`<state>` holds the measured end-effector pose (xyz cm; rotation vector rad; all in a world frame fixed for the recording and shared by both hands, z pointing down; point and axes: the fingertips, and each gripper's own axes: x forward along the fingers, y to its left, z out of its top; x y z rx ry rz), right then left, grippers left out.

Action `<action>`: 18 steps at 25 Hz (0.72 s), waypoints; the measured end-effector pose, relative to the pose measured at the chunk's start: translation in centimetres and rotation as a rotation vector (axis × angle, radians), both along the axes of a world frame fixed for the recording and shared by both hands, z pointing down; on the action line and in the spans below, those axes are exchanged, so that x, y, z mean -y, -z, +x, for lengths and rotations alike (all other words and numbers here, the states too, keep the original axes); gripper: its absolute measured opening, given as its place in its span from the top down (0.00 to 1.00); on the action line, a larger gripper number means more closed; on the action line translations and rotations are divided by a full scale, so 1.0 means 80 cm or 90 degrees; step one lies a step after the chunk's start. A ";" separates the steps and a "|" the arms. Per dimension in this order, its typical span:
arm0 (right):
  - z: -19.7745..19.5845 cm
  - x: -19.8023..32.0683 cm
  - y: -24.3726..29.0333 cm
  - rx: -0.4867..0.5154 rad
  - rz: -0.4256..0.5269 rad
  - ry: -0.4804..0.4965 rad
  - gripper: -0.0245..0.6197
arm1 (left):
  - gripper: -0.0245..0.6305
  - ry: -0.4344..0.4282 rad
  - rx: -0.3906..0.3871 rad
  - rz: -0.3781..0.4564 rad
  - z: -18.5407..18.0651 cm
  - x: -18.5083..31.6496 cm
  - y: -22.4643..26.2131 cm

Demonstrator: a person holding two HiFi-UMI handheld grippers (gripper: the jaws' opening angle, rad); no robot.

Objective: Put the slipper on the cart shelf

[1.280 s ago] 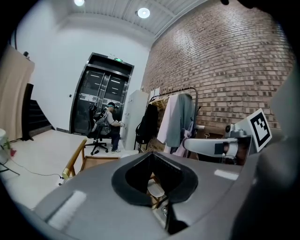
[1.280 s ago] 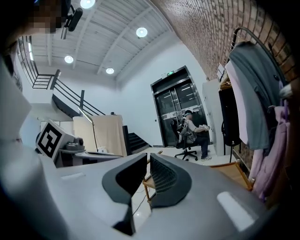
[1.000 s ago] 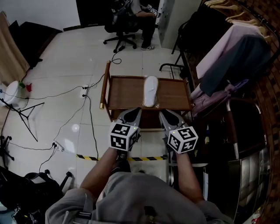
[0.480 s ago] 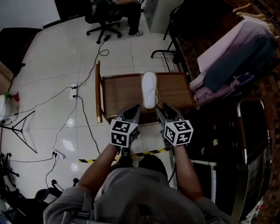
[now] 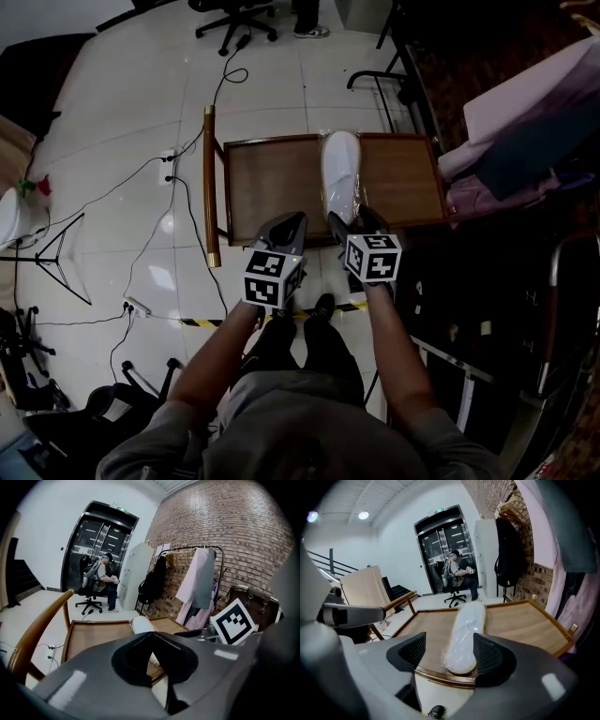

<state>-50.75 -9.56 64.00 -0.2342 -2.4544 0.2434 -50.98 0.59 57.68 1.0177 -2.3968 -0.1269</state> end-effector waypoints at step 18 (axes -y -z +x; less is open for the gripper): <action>-0.044 0.017 -0.133 -0.224 0.111 -0.058 0.28 | 0.95 0.013 -0.044 -0.021 -0.023 -0.016 -0.060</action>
